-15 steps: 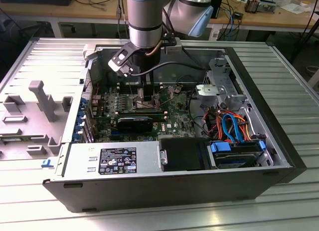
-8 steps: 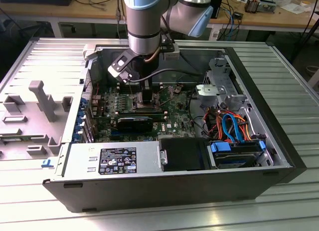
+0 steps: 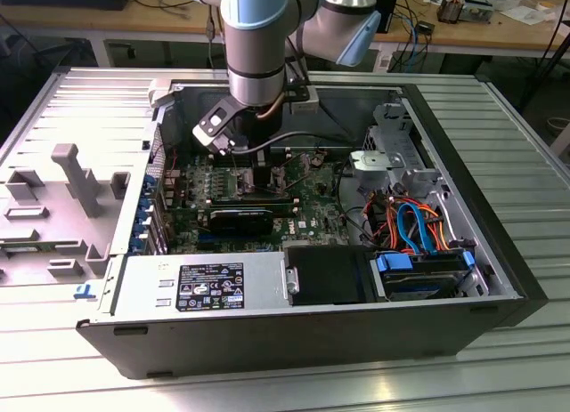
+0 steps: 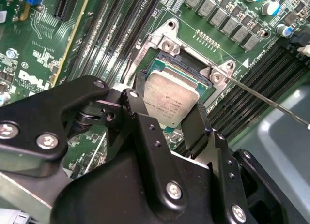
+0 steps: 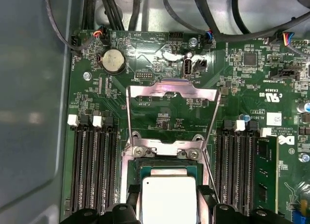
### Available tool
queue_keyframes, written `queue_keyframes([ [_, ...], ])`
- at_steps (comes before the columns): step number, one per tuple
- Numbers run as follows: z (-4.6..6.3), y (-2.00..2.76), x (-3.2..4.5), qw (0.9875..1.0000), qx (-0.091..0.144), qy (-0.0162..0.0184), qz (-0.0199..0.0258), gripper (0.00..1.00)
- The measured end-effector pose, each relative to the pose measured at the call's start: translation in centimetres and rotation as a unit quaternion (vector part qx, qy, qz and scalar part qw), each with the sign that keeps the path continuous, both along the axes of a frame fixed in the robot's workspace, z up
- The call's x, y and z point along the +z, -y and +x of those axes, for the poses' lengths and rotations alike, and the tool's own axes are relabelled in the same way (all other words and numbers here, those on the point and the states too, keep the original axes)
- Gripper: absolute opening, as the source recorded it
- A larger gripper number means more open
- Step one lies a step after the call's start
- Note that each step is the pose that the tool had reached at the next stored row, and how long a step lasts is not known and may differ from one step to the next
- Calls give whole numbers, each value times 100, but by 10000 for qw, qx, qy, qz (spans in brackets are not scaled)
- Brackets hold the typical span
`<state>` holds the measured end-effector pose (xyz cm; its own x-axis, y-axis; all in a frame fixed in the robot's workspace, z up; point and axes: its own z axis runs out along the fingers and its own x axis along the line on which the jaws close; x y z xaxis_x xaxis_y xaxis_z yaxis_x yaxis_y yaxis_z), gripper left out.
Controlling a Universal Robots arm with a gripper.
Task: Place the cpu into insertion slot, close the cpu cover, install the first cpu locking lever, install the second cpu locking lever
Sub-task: 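Place the cpu into insertion slot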
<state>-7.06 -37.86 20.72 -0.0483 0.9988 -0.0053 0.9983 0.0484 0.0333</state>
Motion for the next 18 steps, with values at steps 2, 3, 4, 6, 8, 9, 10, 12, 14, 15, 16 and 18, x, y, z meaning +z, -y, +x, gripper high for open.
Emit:
queue_keyframes([
  [2,0,-2,-15,10000,0,0,0,55],
  [3,0,-2,-25,10000,-3,0,0,55],
  [4,0,-2,-38,10000,-7,0,0,55],
  [6,0,-2,-53,10000,-10,0,0,55],
  [8,-1,-2,-60,10000,-11,0,-1,55],
  [9,0,-2,-62,10000,-11,0,-1,55],
  [10,0,-2,-64,10000,-11,0,-1,55],
  [12,0,-2,-68,10000,-11,0,0,55],
  [14,0,-3,-76,10000,-11,0,0,55],
  [15,1,-4,-79,10000,-11,0,-1,55],
  [16,2,-5,-82,10000,-12,-1,-2,55],
  [18,6,-7,-86,10000,-11,0,-1,55],
])
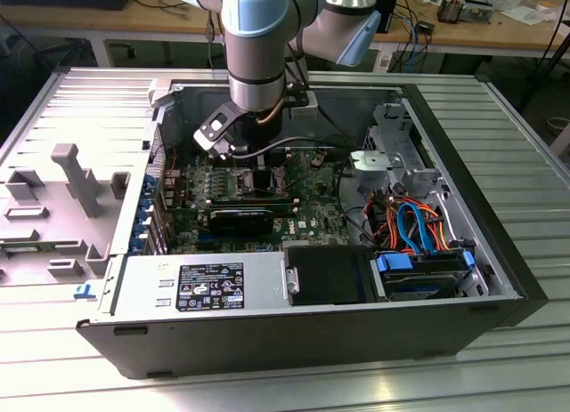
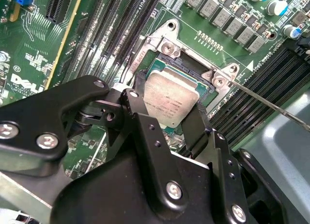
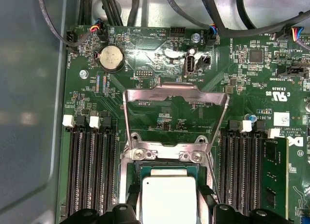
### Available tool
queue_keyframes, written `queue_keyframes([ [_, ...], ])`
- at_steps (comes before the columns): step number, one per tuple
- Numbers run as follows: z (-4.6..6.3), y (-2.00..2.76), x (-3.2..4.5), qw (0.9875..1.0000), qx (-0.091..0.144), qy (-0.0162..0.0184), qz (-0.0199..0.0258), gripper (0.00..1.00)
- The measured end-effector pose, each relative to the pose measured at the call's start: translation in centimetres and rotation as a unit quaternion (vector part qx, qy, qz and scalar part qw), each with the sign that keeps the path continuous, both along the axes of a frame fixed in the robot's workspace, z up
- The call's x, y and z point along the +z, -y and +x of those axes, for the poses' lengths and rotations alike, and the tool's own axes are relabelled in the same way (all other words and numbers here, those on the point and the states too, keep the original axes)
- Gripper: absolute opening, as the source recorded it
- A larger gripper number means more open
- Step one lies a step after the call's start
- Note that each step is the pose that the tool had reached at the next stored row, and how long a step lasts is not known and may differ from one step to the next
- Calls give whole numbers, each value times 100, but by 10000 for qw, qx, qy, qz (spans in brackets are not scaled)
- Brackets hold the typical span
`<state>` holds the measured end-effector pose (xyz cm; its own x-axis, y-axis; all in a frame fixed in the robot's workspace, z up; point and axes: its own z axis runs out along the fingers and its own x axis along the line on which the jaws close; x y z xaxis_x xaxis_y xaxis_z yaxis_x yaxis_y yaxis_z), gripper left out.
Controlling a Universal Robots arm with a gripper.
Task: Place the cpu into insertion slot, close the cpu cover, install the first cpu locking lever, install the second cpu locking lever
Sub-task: 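Place the cpu into insertion slot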
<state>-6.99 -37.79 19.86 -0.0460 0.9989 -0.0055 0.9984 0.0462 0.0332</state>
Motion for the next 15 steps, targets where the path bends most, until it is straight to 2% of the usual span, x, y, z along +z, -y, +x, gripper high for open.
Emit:
queue_keyframes([
  [7,2,-1,-3,10000,1,2,3,56],
  [8,2,-1,-2,10000,0,1,2,62],
  [15,3,-9,-1,10000,-54,0,1,62],
])
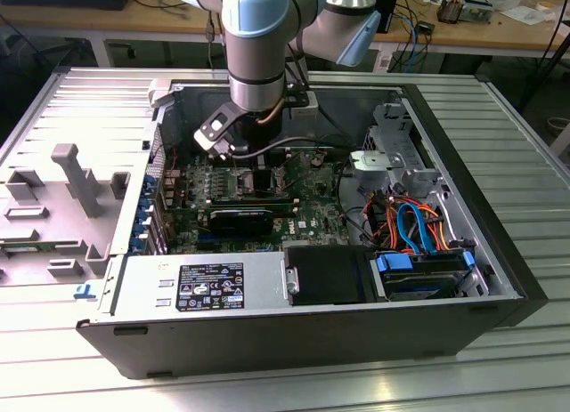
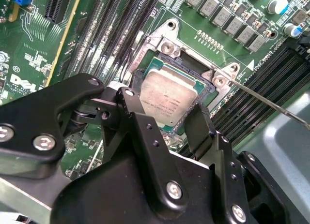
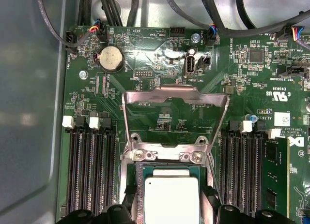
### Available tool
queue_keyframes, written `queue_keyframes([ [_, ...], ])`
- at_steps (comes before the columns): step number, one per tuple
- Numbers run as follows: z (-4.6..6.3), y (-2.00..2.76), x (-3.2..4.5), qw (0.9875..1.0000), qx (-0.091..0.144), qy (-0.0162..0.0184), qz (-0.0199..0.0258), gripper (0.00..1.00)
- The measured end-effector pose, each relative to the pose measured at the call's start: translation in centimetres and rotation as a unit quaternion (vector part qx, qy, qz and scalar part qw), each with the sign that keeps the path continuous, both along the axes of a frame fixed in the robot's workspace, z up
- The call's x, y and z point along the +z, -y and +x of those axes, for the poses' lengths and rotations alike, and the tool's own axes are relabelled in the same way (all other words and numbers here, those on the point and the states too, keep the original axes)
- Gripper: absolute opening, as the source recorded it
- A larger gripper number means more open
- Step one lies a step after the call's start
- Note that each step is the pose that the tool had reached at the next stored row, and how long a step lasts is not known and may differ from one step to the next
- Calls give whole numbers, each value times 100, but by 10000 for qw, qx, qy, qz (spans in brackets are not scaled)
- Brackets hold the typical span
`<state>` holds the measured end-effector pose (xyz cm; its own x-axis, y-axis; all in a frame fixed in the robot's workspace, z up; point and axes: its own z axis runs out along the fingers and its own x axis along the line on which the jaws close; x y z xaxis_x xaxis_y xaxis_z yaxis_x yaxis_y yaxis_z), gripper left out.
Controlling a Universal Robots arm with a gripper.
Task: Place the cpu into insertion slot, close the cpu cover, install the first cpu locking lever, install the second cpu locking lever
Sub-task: 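Place the cpu into insertion slot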
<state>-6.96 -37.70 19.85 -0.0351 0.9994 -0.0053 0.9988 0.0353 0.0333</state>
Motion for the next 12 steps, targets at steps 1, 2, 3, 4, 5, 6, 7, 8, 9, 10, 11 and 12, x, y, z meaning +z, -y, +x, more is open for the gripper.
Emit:
queue_keyframes([
  [1,0,-4,0,10000,-19,0,1,62],
  [2,-1,-9,0,10000,-37,0,0,62],
  [3,-1,-15,0,10000,-54,0,0,62],
  [4,0,-21,0,10000,-68,0,0,62],
  [5,-1,-35,0,10000,-93,0,0,62],
  [6,0,-36,0,10000,-98,0,0,62],
  [7,0,-36,0,10000,-99,0,0,62],
  [8,2,-37,3,10000,-100,0,-1,62],
  [9,8,-37,11,10000,-100,0,0,62],
  [10,12,-37,17,10000,-99,-1,1,62],
  [11,16,-37,20,10000,-100,-3,0,62],
  [12,19,-37,20,10000,-99,-4,1,62],
])
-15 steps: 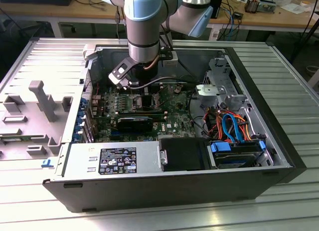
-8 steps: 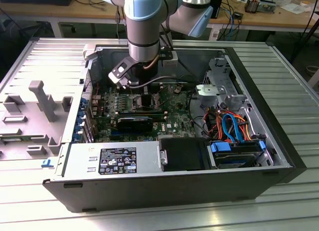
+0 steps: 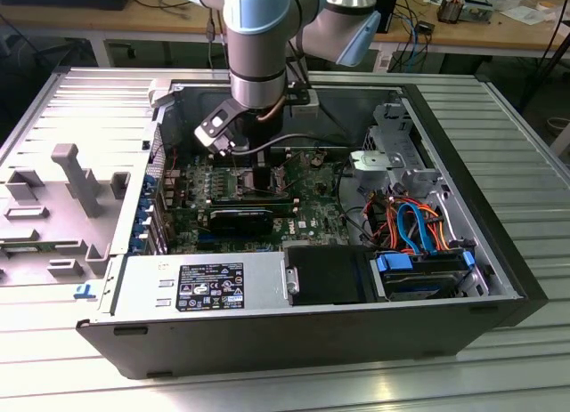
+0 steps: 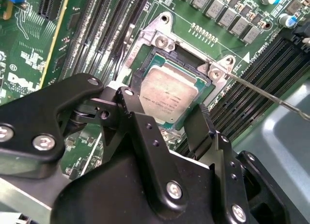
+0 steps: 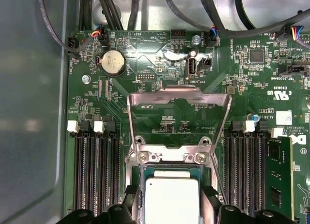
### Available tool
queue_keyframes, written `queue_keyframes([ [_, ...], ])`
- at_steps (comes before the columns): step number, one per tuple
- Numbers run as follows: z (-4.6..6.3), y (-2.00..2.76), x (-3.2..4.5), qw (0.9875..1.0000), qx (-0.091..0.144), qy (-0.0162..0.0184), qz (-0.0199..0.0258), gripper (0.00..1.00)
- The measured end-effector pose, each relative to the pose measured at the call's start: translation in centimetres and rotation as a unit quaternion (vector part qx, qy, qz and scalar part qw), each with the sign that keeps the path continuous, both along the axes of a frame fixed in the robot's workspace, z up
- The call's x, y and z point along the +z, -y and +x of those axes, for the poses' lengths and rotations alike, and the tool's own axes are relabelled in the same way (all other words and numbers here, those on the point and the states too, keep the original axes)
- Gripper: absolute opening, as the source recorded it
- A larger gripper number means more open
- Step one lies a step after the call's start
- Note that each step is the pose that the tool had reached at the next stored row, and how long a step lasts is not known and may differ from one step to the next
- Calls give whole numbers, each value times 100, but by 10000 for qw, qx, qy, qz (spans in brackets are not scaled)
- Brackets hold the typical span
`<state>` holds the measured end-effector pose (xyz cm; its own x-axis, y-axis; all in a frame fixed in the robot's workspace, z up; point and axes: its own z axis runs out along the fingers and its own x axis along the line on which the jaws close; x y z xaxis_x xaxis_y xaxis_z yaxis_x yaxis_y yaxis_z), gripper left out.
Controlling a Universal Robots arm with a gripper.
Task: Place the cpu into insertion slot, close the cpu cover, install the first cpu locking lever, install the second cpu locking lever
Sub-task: 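Place the cpu into insertion slot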
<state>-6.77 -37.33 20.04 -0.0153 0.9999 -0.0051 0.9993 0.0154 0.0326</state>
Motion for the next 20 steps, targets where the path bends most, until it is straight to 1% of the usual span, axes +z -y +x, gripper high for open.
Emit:
queue_keyframes([
  [3,14,0,2,10000,-1,-9,-2,62],
  [6,14,0,61,10000,0,-8,-2,62],
  [10,14,0,111,10000,0,-8,-2,62],
  [13,14,0,131,10000,0,-8,-1,62],
  [15,15,-18,138,10000,0,-8,-1,60],
  [16,15,-20,140,10000,0,-9,-2,54],
  [17,15,-24,143,10000,0,-8,-4,54],
  [20,16,-30,159,10000,0,-8,-13,35],
])
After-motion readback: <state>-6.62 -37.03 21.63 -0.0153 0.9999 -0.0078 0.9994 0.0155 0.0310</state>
